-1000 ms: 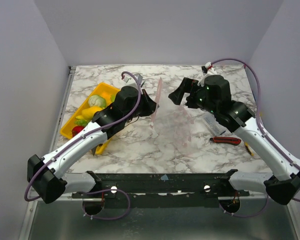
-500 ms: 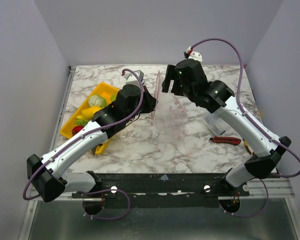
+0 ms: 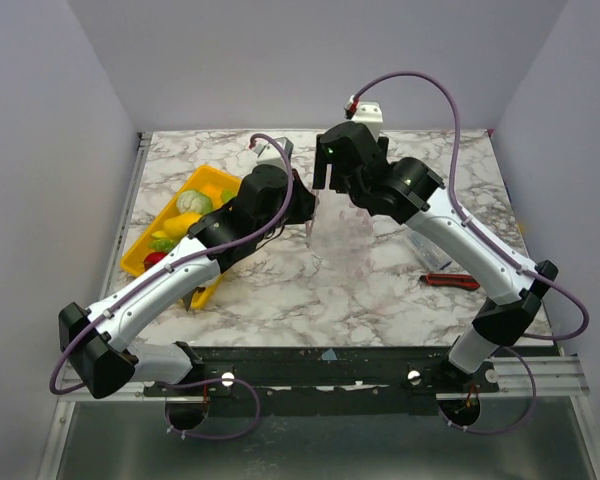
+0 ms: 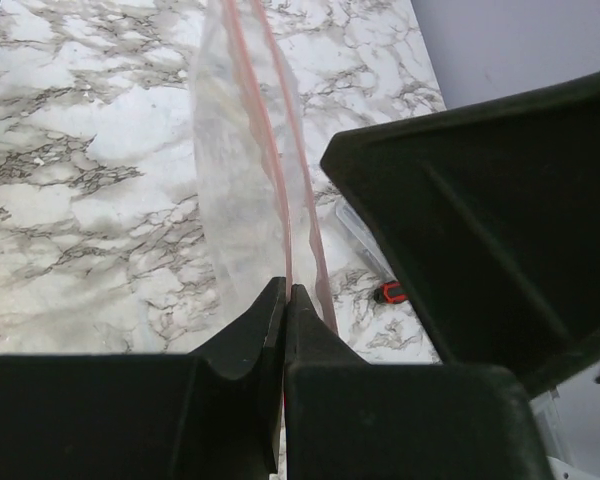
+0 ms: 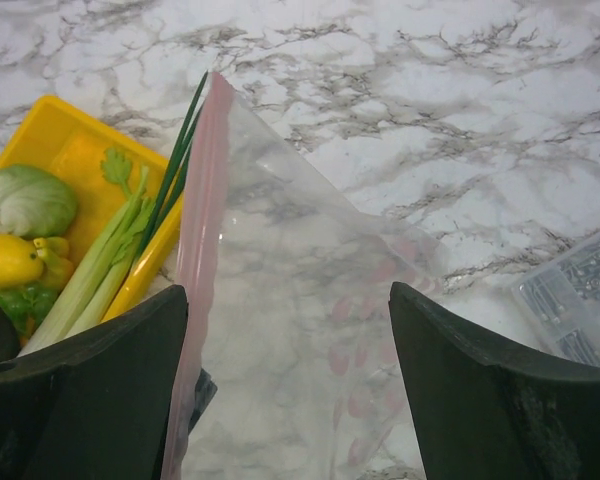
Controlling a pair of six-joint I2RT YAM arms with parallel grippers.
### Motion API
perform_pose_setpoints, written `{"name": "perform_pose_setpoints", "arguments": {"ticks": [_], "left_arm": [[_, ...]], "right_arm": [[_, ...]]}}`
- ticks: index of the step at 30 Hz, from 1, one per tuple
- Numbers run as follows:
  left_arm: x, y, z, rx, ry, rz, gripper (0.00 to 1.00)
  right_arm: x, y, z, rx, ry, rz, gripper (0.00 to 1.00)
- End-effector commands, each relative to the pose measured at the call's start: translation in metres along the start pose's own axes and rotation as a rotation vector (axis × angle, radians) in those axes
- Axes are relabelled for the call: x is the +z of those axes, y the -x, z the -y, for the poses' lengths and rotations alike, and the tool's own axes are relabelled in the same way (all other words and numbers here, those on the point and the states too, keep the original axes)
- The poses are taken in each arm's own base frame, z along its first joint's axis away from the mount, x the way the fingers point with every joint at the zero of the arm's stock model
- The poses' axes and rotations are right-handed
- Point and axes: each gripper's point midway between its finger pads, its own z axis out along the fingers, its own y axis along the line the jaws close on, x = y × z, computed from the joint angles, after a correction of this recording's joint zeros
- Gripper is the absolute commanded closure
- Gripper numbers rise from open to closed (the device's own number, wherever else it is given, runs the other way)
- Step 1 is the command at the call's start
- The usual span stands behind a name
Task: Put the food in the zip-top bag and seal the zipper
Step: Open the zipper of the food storage bag at the center of the board.
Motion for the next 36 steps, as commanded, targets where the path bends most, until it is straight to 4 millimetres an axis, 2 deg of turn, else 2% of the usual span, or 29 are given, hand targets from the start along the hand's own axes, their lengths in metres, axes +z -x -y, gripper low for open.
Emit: {"name": "perform_pose_setpoints", "arguments": {"ticks": [1,6,13,16,24,31,32,36], "left_arm": [[-0.002,0.011,0.005,0.02,0.004,0.029,1.0],[0.0,0.01,0.008,0.014,-0.005,0.023,1.0],[0.0,0.011,0.009,-0.002,0.007,0.021,1.0],[0.001,0.011,0.009,-0.012,0.005,0.023,1.0],[0.004,0.011,0.012,-0.011,0.001,0.013,1.0],[0.003,0.012,0.011,-0.011,0.004,0.015,1.0],[0.002,0.012,0.011,-0.012,0.004,0.017,1.0],[-0.001,0.014,0.007,-0.017,0.021,0.03,1.0]], "right_arm": [[-0.017,0.023,0.008,0.009,-0.019,0.065,0.16],[-0.009,0.011,-0.008,-0.008,0.039,0.023,0.19],[0.002,-0.006,-0.002,-0.014,-0.017,-0.007,0.39],[0.005,-0.007,-0.005,-0.008,-0.006,-0.009,0.4],[-0.007,0.006,-0.017,0.018,0.047,0.0,0.37],[0.007,-0.008,-0.021,-0.01,0.028,-0.02,0.38],[0.009,-0.012,-0.018,-0.016,0.009,-0.027,0.41],[0.014,-0.016,-0.009,-0.023,-0.055,-0.022,0.69]]}}
